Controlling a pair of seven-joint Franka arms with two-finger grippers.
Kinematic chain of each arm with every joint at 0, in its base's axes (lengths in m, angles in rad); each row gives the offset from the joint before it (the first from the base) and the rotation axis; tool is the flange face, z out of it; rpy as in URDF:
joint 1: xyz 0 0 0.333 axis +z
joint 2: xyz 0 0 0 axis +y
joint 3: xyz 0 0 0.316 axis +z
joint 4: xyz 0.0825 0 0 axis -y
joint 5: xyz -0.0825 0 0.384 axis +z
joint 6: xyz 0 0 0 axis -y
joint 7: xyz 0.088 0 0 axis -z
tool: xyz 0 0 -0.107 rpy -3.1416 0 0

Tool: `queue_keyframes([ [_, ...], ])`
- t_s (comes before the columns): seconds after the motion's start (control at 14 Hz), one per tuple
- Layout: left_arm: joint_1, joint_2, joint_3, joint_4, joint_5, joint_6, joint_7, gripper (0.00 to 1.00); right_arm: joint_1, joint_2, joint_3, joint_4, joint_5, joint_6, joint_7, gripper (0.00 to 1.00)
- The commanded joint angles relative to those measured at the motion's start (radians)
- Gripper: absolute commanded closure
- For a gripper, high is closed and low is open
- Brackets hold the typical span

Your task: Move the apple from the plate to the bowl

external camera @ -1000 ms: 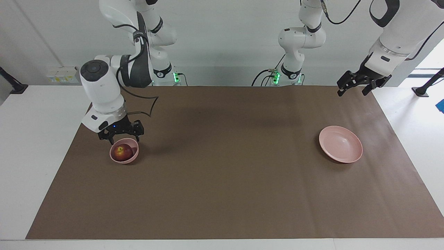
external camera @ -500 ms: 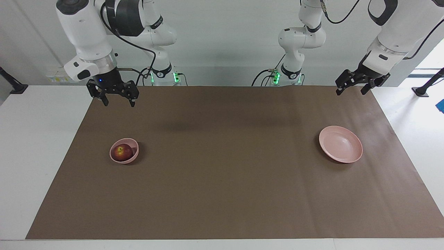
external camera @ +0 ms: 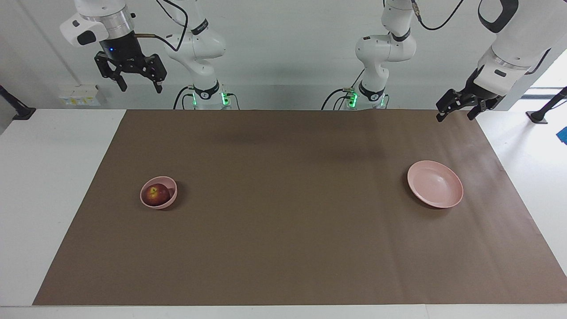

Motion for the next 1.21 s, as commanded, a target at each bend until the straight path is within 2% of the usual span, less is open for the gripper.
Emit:
queue_keyframes([
  [0.0,0.003,-0.012,-0.001,-0.002,-0.009,-0.015,-0.007,0.00,-0.019,-0.006,0.001,-0.006,0.032,-0.020,0.001,0.00],
  [0.43,0.003,-0.012,-0.001,-0.002,-0.009,-0.015,-0.007,0.00,-0.027,0.009,-0.007,0.022,0.073,-0.018,-0.025,0.00],
  [1.14,0.005,-0.012,-0.001,-0.002,-0.009,-0.015,-0.007,0.00,-0.018,-0.005,-0.004,-0.009,0.018,0.034,-0.100,0.00],
])
